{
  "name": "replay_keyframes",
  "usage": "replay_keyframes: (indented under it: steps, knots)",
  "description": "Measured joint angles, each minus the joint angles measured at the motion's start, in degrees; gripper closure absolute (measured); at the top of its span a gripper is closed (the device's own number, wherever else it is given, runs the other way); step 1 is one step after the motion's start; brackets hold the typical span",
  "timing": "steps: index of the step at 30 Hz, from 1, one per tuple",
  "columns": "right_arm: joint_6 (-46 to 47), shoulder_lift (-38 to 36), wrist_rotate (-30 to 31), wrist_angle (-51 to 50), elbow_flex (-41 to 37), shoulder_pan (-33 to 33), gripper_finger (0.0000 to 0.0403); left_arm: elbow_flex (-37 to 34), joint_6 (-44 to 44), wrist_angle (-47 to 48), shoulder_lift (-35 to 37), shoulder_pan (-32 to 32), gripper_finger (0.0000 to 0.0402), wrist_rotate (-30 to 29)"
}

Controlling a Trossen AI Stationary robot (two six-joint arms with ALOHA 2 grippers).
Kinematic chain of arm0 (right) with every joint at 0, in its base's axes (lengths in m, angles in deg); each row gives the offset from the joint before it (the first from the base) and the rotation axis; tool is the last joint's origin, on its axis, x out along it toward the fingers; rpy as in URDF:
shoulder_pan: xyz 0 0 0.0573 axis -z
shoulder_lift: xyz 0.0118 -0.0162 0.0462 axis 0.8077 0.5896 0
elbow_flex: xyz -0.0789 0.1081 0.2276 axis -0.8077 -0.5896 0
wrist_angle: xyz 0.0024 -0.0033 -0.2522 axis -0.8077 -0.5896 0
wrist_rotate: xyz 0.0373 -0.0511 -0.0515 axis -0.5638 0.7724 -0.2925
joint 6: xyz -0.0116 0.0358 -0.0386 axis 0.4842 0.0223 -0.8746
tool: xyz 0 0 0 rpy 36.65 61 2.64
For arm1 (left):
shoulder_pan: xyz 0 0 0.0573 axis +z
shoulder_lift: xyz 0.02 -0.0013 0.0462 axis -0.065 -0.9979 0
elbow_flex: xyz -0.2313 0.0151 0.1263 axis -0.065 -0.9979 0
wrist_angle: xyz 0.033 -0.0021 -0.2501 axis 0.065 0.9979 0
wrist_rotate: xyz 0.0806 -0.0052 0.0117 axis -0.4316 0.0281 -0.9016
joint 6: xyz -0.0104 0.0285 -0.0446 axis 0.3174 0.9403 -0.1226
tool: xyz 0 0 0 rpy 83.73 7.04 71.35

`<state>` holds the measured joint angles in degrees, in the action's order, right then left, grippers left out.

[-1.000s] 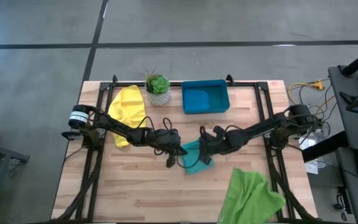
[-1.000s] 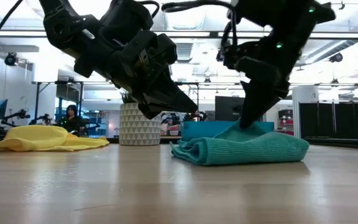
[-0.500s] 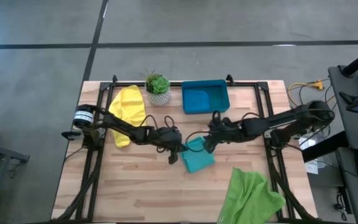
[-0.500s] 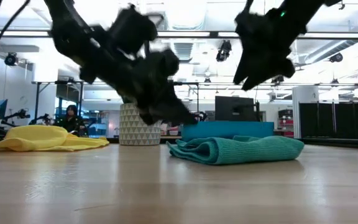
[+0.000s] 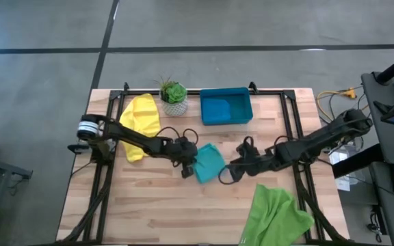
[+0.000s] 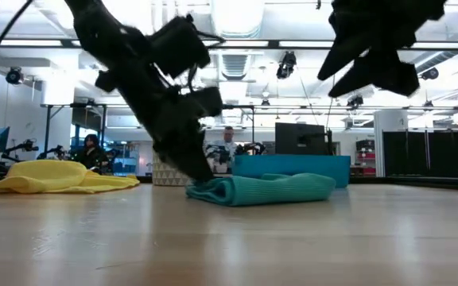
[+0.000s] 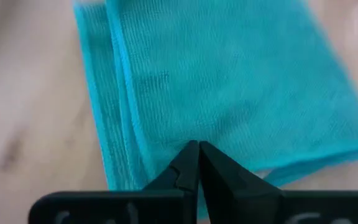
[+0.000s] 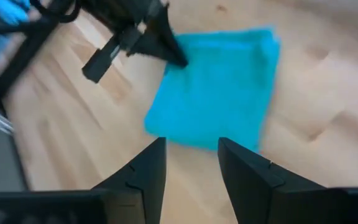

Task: Fold microfiber towels
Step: Fold the light blue microfiber towel on top of the dark blue microfiber towel into the dark blue bin

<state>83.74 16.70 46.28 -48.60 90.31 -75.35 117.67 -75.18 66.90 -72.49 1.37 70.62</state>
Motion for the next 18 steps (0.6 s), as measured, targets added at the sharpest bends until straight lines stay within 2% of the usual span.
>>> replay_keyframes:
  steps: [4, 8, 10, 13, 18]
  knots:
    - [12.5, 2.8, 0.2, 17.5, -7.9, 0.0, 0.0257, 0.2, 0.0, 2.2, 4.8, -0.3, 0.0402, -2.2]
    - [27.5, 7.4, 0.3, 34.8, -15.1, 0.0, 0.0235, 0.1, 0.9, 4.1, 6.8, -0.3, 0.0402, -4.6]
    - [34.4, 10.3, 0.4, 39.1, -16.4, -0.5, 0.0222, 0.1, 2.9, 3.7, 6.9, -0.2, 0.0402, -6.1]
    - [40.9, 13.9, 0.3, 40.2, -16.3, -2.2, 0.0203, 0.6, 6.0, 3.6, 4.8, 0.4, 0.0402, -6.6]
    - [46.3, 18.7, 1.5, 39.0, -13.5, -3.5, 0.0181, 0.9, 6.0, 3.9, 1.0, 2.5, 0.0402, -6.6]
